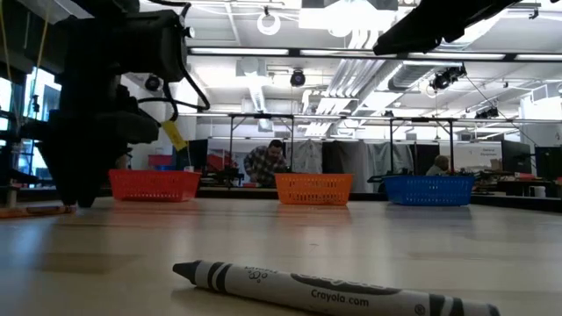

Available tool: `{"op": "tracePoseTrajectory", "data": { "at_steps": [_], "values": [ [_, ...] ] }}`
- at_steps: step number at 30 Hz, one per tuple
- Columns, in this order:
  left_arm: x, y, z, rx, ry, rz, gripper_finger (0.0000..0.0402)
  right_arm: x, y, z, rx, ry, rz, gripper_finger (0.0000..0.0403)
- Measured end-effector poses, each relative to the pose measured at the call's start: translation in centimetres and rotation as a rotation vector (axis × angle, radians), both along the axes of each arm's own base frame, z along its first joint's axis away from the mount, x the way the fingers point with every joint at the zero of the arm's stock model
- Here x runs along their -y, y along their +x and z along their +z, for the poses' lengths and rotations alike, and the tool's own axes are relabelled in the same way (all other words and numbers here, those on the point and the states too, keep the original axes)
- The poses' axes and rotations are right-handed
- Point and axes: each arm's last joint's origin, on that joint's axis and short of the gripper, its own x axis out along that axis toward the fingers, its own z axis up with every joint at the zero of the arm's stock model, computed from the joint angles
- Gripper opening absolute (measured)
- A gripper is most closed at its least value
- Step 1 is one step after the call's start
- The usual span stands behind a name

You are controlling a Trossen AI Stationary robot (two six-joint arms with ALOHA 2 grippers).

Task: Sort crayons
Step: Put the orange crayon into the blue bin

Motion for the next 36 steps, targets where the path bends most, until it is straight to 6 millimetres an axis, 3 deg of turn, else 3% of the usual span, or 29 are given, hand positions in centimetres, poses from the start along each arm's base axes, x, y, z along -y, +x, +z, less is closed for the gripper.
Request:
{"op": "tracePoseTrajectory", "data": {
  "at_steps": [10,17,29,36],
  "values": [
    [3.0,-0.9,0.1,-0.044,-0.079,0.031,0.0126,0.0,0.0,0.0,0.000,0.000,0.000,0.0188],
    [4.4,-0.6,0.1,0.026,-0.104,0.026,0.0126,0.0,0.0,0.0,0.000,0.000,0.000,0.0188],
    [3.8,-1.9,-1.5,0.005,-0.077,0.127,0.0123,0.0,0.0,0.0,0.001,0.000,0.000,0.0188],
    [3.7,-2.1,-1.8,0.003,-0.079,0.134,0.0086,0.0,0.0,0.0,0.001,0.000,0.000,0.0188]
  ]
}}
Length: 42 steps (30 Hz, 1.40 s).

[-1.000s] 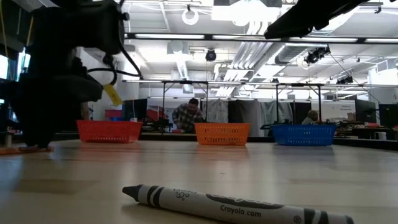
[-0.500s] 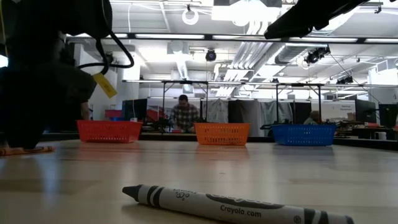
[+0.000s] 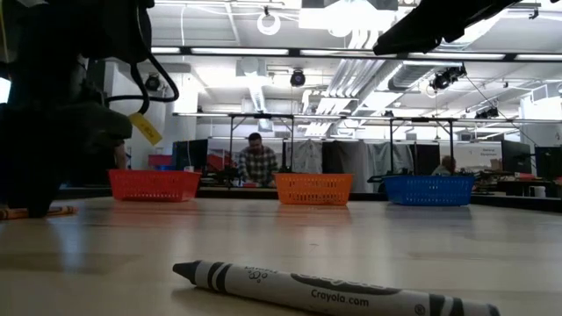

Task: Sort crayons
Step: Put the orange crayon into the blue bin

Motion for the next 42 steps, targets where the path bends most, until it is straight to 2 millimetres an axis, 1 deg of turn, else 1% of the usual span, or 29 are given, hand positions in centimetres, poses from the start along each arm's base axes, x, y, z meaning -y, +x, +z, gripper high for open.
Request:
{"op": "tracePoseTrajectory", "data": {
  "at_steps": [8,16,19,22,25,27,30,32,36,38,42],
  "values": [
    [0.1,0.3,0.0,0.022,-0.001,0.002,0.0009,0.0,0.0,0.0,0.004,0.020,-0.009,0.0188],
    [0.4,1.4,1.2,0.037,0.031,-0.037,0.0002,0.0,0.0,-0.1,-0.003,0.018,-0.009,0.0188],
    [0.6,2.2,2.5,0.069,0.057,-0.064,0.0001,0.0,0.0,-0.1,-0.007,0.017,-0.009,0.0188],
    [0.6,2.6,3.3,0.075,0.115,-0.102,0.0001,0.0,-0.1,-0.2,-0.013,0.018,-0.009,0.0188],
    [0.7,3.7,4.5,0.159,0.176,-0.115,0.0001,0.0,-0.1,-0.2,-0.013,0.018,-0.010,0.0188],
    [0.7,4.2,5.2,0.197,0.242,-0.117,0.0001,0.0,-0.1,-0.2,-0.014,0.023,-0.012,0.0188],
    [0.8,5.6,7.0,0.312,0.364,-0.146,0.0001,0.0,-0.1,-0.2,-0.015,0.043,-0.022,0.0188],
    [0.9,6.5,8.1,0.400,0.481,-0.201,0.0001,0.0,-0.1,-0.3,-0.019,0.054,-0.027,0.0188],
    [1.5,9.0,10.8,0.648,0.787,-0.296,0.0001,0.0,-0.1,-0.3,-0.016,0.073,-0.035,0.0188],
    [1.8,10.0,12.0,0.737,0.925,-0.356,0.0001,0.1,-0.1,-0.3,-0.011,0.085,-0.044,0.0188],
    [2.4,11.4,14.2,0.862,1.069,-0.506,0.0001,0.1,0.0,-0.4,0.004,0.117,-0.078,0.0188]
  ]
}}
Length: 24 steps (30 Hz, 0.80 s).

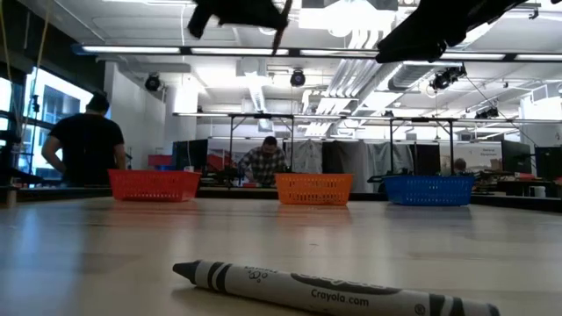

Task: Sort crayons
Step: Put the orange crayon into the blue bin

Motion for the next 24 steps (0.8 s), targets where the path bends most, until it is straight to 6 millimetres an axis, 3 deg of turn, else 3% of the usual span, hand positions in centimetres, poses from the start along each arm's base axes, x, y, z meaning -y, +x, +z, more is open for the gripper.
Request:
{"op": "tracePoseTrajectory", "data": {
  "at_steps": [6,12,18,24],
  "values": [
    [0.4,0.6,1.5,0.052,0.124,-0.111,0.0001,-0.4,2.0,0.1,0.104,-0.028,0.002,0.0188],
    [0.2,0.8,1.7,0.086,0.080,-0.137,0.0000,-0.9,4.4,0.7,0.291,-0.085,0.089,0.0188],
    [0.3,0.9,1.5,0.090,0.077,-0.135,0.0000,-1.2,5.1,0.8,0.363,-0.081,0.095,0.0188],
    [0.3,2.4,-0.1,0.076,0.114,-0.143,0.0000,-1.3,5.1,1.5,0.441,-0.044,0.149,0.0188]
  ]
}}
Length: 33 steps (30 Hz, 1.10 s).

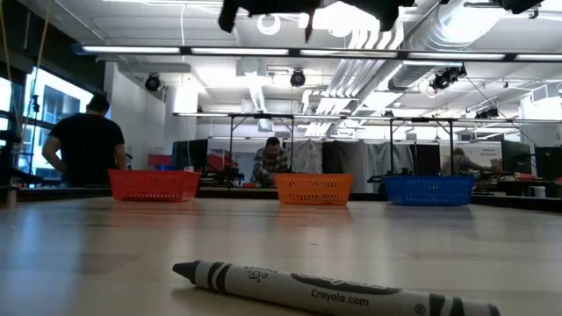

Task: Sort crayons
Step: Put the orange crayon into the blue bin

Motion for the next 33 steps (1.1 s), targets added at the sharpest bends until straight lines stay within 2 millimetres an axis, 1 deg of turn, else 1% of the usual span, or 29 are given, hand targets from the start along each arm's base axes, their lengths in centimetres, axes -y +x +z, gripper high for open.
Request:
{"op": "tracePoseTrajectory", "data": {
  "at_steps": [3,9,17,20,22,25,30,31,33],
  "values": [
    [-0.3,1.1,-0.8,0.028,0.029,0.010,0.0000,0.0,0.0,0.1,0.009,0.027,0.027,0.0188],
    [-0.9,2.1,-1.0,0.091,0.076,0.021,0.0000,0.0,0.0,0.0,0.001,0.040,0.028,0.0188],
    [-1.3,2.3,-0.9,0.107,0.060,-0.001,0.0000,0.0,0.0,0.0,0.002,0.033,0.028,0.0188],
    [-1.3,2.3,-0.9,0.108,0.060,-0.001,0.0000,0.0,0.0,0.0,0.002,0.034,0.028,0.0180],
    [-1.3,2.3,-0.9,0.110,0.059,-0.001,0.0000,0.0,0.0,0.0,0.003,0.039,0.028,0.0163],
    [-1.3,2.3,-0.9,0.110,0.059,-0.004,0.0000,0.1,0.0,0.0,0.003,0.041,0.025,0.0121],
    [-1.2,2.3,-0.9,0.109,0.058,-0.010,0.0000,0.1,0.0,0.0,-0.001,0.037,0.018,0.0024],
    [-1.2,2.3,-0.9,0.109,0.058,-0.010,0.0000,0.1,0.0,-0.1,-0.004,0.029,0.017,0.0015],
    [-1.2,2.3,-0.9,0.108,0.059,-0.011,0.0000,0.1,0.0,-0.1,-0.005,0.033,0.018,0.0015]
  ]
}}
